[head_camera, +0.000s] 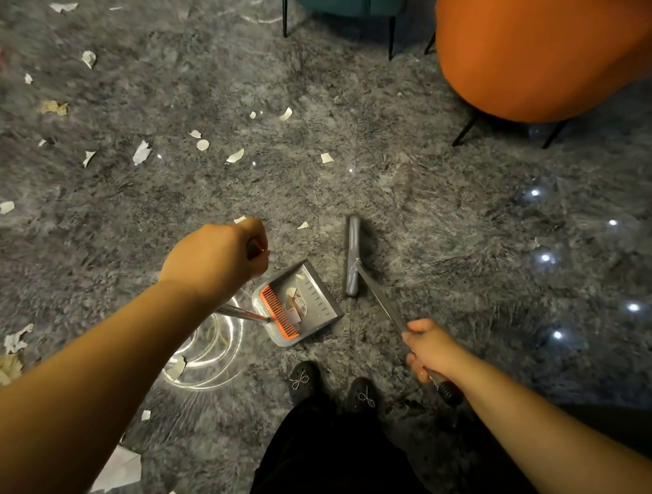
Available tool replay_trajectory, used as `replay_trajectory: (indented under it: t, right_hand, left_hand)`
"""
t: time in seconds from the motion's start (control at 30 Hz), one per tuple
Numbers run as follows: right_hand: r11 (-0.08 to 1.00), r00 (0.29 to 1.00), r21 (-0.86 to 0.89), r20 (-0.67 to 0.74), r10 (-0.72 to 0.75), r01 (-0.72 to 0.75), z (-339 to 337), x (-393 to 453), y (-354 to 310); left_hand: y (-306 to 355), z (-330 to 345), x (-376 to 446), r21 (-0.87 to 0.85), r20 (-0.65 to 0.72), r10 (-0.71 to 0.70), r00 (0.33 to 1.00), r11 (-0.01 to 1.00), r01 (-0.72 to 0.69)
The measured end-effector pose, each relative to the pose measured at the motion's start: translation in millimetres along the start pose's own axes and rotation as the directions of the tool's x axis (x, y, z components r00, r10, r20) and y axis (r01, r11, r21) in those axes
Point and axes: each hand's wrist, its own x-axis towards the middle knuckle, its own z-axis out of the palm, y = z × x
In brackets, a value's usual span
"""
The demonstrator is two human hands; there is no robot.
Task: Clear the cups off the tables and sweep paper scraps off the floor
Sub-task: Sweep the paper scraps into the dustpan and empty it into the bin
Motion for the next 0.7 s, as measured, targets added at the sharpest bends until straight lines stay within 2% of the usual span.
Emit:
replay_trajectory:
  t: [0.33, 0.7]
  right_hand:
    - [0.981, 0.987, -0.122, -0.039, -0.155, 0.15, 8, 12, -80]
    - [0.858, 0.973, -0.471, 0.012, -0.229, 0.208, -11, 97, -223]
  left_hand:
    - [-55, -38, 15, -0.117, -0.117, -0.204, 0.972, 0.975, 0.19]
    - [-91, -52, 76, -0.101, -0.111, -0.331, 0.937, 0.942, 0.321]
